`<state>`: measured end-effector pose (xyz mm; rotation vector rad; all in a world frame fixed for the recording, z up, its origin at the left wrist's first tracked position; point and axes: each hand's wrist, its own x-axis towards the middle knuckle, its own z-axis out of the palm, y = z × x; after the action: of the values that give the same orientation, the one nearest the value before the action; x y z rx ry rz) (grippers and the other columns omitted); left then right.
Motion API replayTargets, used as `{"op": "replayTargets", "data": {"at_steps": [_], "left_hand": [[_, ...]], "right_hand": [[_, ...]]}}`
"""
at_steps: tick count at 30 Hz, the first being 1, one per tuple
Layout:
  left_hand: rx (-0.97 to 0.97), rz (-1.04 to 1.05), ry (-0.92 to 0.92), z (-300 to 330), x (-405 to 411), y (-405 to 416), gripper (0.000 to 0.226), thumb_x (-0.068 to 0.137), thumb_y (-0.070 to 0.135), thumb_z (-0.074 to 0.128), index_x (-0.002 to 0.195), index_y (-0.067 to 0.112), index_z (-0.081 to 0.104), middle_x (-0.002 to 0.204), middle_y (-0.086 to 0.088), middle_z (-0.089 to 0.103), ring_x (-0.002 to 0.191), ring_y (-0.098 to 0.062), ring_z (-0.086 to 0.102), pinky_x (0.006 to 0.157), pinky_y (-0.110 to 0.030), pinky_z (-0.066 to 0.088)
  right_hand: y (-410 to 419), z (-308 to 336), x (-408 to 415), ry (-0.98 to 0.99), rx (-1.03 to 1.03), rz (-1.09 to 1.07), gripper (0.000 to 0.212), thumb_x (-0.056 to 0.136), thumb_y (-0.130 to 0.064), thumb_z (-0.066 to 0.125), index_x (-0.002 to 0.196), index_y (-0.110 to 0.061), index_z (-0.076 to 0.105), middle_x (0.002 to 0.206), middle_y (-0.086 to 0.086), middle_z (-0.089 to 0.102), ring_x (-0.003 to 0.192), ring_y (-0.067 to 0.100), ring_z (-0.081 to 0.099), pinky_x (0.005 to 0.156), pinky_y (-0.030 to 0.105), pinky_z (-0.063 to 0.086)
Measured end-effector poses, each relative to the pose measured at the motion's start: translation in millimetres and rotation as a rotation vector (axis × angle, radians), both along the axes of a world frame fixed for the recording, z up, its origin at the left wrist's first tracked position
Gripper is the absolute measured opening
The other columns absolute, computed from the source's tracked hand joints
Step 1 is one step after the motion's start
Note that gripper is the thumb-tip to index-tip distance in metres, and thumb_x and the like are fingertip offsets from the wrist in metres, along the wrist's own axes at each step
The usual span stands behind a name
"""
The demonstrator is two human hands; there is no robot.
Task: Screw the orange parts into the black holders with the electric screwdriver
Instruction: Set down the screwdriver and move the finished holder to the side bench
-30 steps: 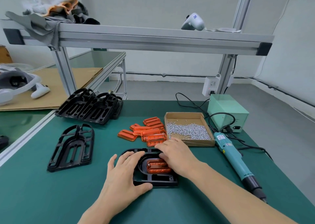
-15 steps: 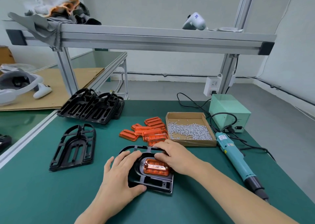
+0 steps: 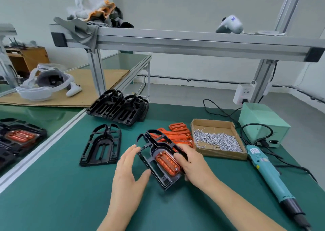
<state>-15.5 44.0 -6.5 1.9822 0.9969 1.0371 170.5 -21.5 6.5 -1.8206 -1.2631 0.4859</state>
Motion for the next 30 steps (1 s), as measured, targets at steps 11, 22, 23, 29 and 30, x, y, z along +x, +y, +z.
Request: {"op": "replayTargets", "data": {"at_steps": [11,22,23,29,30], "left_hand": [[-0.286,0.105,-0.289,9.3,-0.6,2.0,0.075,0.090,0.026,0.062,0.149,0.036,0.017,0.153,0.025,0.019,0.138,0.010,0.016,0.116,-0.024,0.016],[-0.231,0.385,-0.340,18.8,-55.3,38.8,0.083,0.090,0.004,0.055,0.149,0.041,0.010,0.147,0.029,0.018,0.130,0.003,0.031,0.085,0.006,0.028],[-0.227,0.407,-0.356,20.0,-61.6,42.9,0.083,0.089,0.004,0.056,0.149,0.041,0.010,0.149,0.028,0.018,0.131,0.003,0.031,0.090,0.003,0.029],[-0.198,0.512,-0.424,28.6,-102.4,66.5,0.077,0.093,0.005,0.051,0.151,0.036,0.010,0.155,0.024,0.012,0.140,0.004,0.018,0.114,-0.025,0.020],[-0.196,0.528,-0.430,29.4,-109.1,71.3,0.077,0.093,0.005,0.050,0.151,0.035,0.010,0.156,0.023,0.011,0.141,0.003,0.016,0.116,-0.027,0.019]], "right_hand": [[29.6,0.2,-58.1,0.239,0.031,0.070,0.034,0.102,-0.017,0.042,0.135,-0.025,0.048,0.121,0.009,0.058,0.101,0.026,0.063,0.072,0.035,0.060],[87.9,16.0,-122.3,0.074,-0.022,0.240,0.051,0.104,-0.023,0.037,0.153,-0.017,0.023,0.150,-0.003,0.037,0.136,0.007,0.034,0.108,0.015,0.025],[94.2,18.0,-128.3,0.055,-0.024,0.260,0.051,0.105,-0.022,0.037,0.153,-0.016,0.023,0.150,-0.002,0.037,0.133,0.005,0.033,0.098,0.005,0.021],[135.2,24.2,-169.4,0.013,-0.025,0.381,0.050,0.105,-0.021,0.037,0.153,-0.014,0.024,0.152,0.002,0.038,0.134,0.007,0.033,0.084,0.001,0.018],[142.1,24.8,-176.5,0.014,-0.026,0.398,0.050,0.105,-0.021,0.037,0.153,-0.013,0.024,0.152,0.002,0.037,0.135,0.008,0.032,0.083,0.000,0.017]]}}
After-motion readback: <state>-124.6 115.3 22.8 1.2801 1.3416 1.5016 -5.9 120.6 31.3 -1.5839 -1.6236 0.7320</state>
